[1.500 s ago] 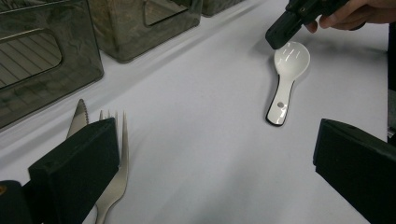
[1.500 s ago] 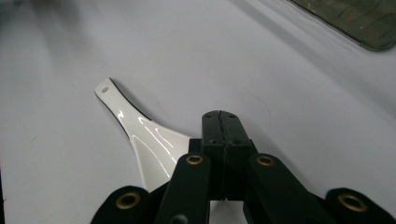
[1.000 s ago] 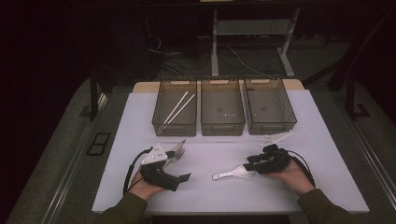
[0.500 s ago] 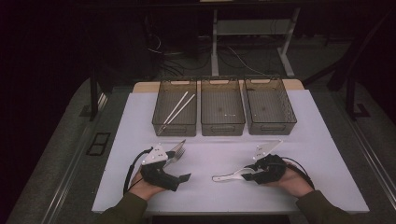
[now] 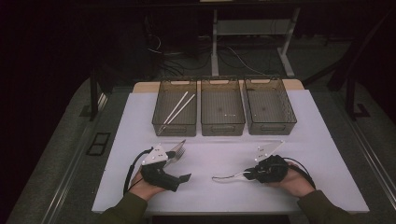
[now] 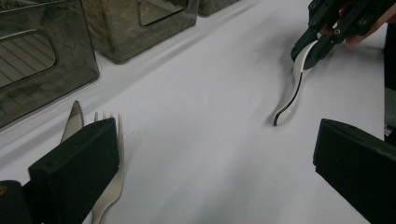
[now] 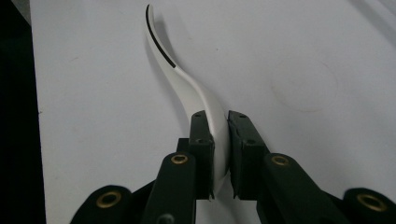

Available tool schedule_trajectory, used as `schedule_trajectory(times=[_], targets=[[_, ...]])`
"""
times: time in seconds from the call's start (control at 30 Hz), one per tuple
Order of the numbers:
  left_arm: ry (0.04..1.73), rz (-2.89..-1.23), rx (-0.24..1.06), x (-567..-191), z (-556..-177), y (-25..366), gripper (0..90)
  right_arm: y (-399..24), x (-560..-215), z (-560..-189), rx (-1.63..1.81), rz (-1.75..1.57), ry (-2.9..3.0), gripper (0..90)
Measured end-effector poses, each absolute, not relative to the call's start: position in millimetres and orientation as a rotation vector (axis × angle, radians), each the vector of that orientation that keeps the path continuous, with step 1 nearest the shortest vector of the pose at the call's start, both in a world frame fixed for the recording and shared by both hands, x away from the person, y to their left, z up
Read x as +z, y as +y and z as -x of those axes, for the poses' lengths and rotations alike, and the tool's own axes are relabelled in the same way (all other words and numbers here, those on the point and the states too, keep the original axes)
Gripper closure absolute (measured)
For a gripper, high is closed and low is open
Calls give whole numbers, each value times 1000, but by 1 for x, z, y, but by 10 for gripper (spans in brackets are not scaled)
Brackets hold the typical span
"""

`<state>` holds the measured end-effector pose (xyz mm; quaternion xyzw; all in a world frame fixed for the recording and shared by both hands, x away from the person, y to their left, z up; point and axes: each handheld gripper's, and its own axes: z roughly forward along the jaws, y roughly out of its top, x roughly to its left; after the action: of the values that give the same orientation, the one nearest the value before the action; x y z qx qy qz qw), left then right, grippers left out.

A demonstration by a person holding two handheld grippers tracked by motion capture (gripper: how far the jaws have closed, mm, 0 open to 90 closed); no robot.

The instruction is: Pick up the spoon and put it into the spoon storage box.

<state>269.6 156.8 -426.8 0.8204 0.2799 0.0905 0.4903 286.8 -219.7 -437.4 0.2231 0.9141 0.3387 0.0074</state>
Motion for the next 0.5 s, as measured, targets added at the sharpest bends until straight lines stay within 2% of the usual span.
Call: schedule_trajectory(times=[0.5], targets=[[666, -1998, 209, -427, -269, 156, 0, -235, -422, -291, 1171, -793, 2732, 809]])
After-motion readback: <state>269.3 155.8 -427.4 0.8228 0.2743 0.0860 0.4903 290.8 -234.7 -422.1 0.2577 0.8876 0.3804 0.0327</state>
